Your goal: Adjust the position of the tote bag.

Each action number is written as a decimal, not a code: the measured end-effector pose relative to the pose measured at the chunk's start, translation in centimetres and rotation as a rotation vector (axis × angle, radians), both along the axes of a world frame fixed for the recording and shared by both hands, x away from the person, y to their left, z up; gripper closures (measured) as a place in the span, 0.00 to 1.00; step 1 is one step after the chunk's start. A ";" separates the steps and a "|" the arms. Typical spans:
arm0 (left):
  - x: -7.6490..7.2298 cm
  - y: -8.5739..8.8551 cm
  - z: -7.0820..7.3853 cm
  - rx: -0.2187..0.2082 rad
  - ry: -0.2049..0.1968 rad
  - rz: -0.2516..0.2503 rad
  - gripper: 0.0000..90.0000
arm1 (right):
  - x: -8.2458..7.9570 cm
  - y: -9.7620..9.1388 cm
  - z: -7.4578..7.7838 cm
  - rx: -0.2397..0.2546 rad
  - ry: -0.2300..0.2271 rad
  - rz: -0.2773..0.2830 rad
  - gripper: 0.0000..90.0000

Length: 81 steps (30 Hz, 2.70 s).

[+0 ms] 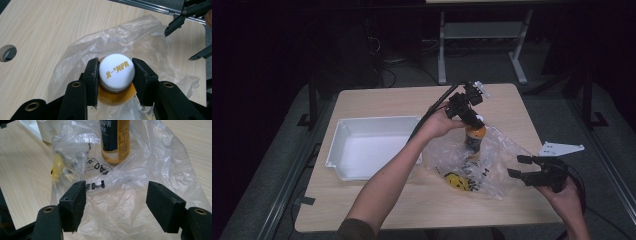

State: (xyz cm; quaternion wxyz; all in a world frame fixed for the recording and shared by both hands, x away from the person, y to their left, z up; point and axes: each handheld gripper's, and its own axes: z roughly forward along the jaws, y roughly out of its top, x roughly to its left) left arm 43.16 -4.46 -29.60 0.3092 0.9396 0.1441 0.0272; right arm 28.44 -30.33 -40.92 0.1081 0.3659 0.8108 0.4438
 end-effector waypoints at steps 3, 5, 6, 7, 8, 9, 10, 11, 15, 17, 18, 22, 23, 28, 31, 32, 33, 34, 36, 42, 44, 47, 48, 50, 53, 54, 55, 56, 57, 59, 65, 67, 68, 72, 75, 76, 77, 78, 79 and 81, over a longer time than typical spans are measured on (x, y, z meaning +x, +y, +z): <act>-0.1 0.0 0.4 -0.006 -0.008 0.005 0.66 | 0.0 0.0 0.0 -0.001 0.000 -0.001 0.35; -0.1 0.0 0.7 -0.004 -0.012 0.004 0.66 | 0.0 0.0 0.0 -0.002 0.002 -0.002 0.35; -0.1 0.1 0.8 -0.008 -0.010 0.007 0.66 | 0.0 0.0 0.0 -0.002 0.003 -0.003 0.35; -0.1 0.1 1.0 -0.007 -0.009 0.010 0.66 | 0.0 0.0 0.0 -0.002 0.002 -0.003 0.35; -0.1 0.2 1.2 -0.006 -0.013 0.010 0.66 | 0.0 0.0 0.0 -0.002 0.001 -0.003 0.35; -0.1 0.2 1.3 -0.007 -0.013 0.011 0.66 | 0.0 0.0 0.0 -0.001 -0.001 -0.003 0.35; -0.1 0.2 1.4 -0.008 -0.014 0.014 0.66 | 0.0 -0.1 0.0 0.000 -0.001 -0.004 0.35; -0.1 0.3 1.6 -0.008 -0.013 0.016 0.66 | 0.0 -0.1 0.0 0.001 -0.003 -0.004 0.35; -0.1 0.5 2.3 -0.008 -0.016 0.019 0.66 | 0.0 -0.1 0.0 -0.001 -0.004 -0.008 0.35; -0.2 0.6 2.6 -0.008 -0.020 0.022 0.66 | 0.0 -0.1 0.0 -0.001 -0.003 -0.007 0.35; -0.2 0.6 2.8 -0.011 -0.024 0.024 0.66 | 0.0 -0.1 0.0 -0.002 -0.003 -0.007 0.35; -0.3 0.9 3.5 -0.018 -0.027 0.028 0.66 | 0.1 -0.1 0.0 -0.002 -0.003 -0.008 0.35; -0.3 0.9 3.7 -0.022 -0.033 0.030 0.66 | 0.1 -0.1 0.0 -0.002 -0.004 -0.008 0.35; -0.6 1.3 4.9 -0.024 -0.046 0.029 0.66 | 0.1 0.0 0.0 -0.004 -0.002 -0.009 0.35; -0.8 1.5 5.5 -0.031 -0.051 0.033 0.66 | 0.1 0.0 0.0 -0.002 -0.003 -0.009 0.35; -0.8 1.6 5.7 -0.034 -0.050 0.035 0.66 | 0.1 0.0 0.0 -0.003 -0.003 -0.009 0.35; -0.9 1.7 5.9 -0.031 -0.052 0.035 0.66 | 0.1 0.0 0.0 -0.006 -0.003 -0.009 0.35; -0.9 1.8 6.1 -0.032 -0.054 0.036 0.66 | 0.1 0.0 0.1 -0.006 -0.004 -0.009 0.34; -1.0 2.0 6.4 -0.036 -0.057 0.040 0.66 | 0.1 0.0 0.1 -0.005 -0.006 -0.009 0.34; -1.3 2.5 7.0 -0.036 -0.059 0.045 0.66 | 0.1 0.1 0.0 -0.009 -0.007 -0.009 0.34; -1.4 2.8 7.3 -0.036 -0.060 0.045 0.66 | 0.1 0.1 0.0 -0.009 -0.004 -0.009 0.34; -1.5 3.1 7.7 -0.043 -0.063 0.051 0.66 | 0.2 0.2 0.0 -0.011 -0.004 -0.011 0.34; -1.6 3.3 7.8 -0.047 -0.067 0.055 0.66 | 0.2 0.2 0.0 -0.011 -0.004 -0.012 0.34; -1.8 3.6 8.0 -0.048 -0.071 0.060 0.66 | 0.2 0.2 0.0 -0.012 -0.005 -0.013 0.34; -2.0 4.1 8.4 -0.050 -0.072 0.064 0.66 | 0.2 0.3 0.1 -0.011 -0.002 -0.017 0.34; -2.2 4.3 8.5 -0.052 -0.073 0.068 0.66 | 0.2 0.3 0.1 -0.012 -0.004 -0.014 0.34; -2.2 4.5 8.6 -0.048 -0.074 0.064 0.66 | 0.2 0.3 0.1 -0.014 -0.007 -0.013 0.34; -2.4 4.6 8.7 -0.054 -0.076 0.070 0.66 | 0.2 0.3 0.1 -0.015 -0.009 -0.012 0.34; -2.4 4.8 8.8 -0.054 -0.079 0.069 0.66 | 0.2 0.3 0.1 -0.016 -0.008 -0.012 0.34; -2.6 5.2 9.1 -0.055 -0.078 0.071 0.66 | 0.2 0.3 0.2 -0.016 -0.011 -0.012 0.34; -3.1 6.4 9.7 -0.057 -0.088 0.079 0.66 | 0.2 0.5 0.2 -0.020 -0.015 -0.014 0.34; -3.3 7.0 9.9 -0.048 -0.095 0.071 0.66 | 0.2 0.5 0.2 -0.023 -0.013 -0.015 0.34; -3.3 7.2 10.0 -0.046 -0.095 0.073 0.66 | 0.2 0.5 0.2 -0.023 -0.015 -0.014 0.34; -3.7 8.2 10.2 -0.043 -0.105 0.087 0.66 | 0.3 0.6 0.3 -0.025 -0.019 -0.013 0.34; -3.9 9.0 10.3 -0.039 -0.110 0.095 0.66 | 0.3 0.7 0.3 -0.025 -0.020 -0.015 0.34; -4.0 9.3 10.3 -0.043 -0.110 0.102 0.66 | 0.3 0.7 0.3 -0.026 -0.021 -0.016 0.34; -4.1 9.5 10.4 -0.041 -0.110 0.105 0.66 | 0.3 0.7 0.3 -0.027 -0.021 -0.016 0.34; -4.1 9.8 10.4 -0.041 -0.110 0.108 0.66 | 0.3 0.7 0.3 -0.028 -0.021 -0.017 0.34; -4.2 10.0 10.5 -0.038 -0.112 0.109 0.66 | 0.3 0.7 0.3 -0.030 -0.021 -0.016 0.33; -4.3 10.5 10.6 -0.040 -0.113 0.118 0.66 | 0.3 0.7 0.3 -0.032 -0.020 -0.019 0.33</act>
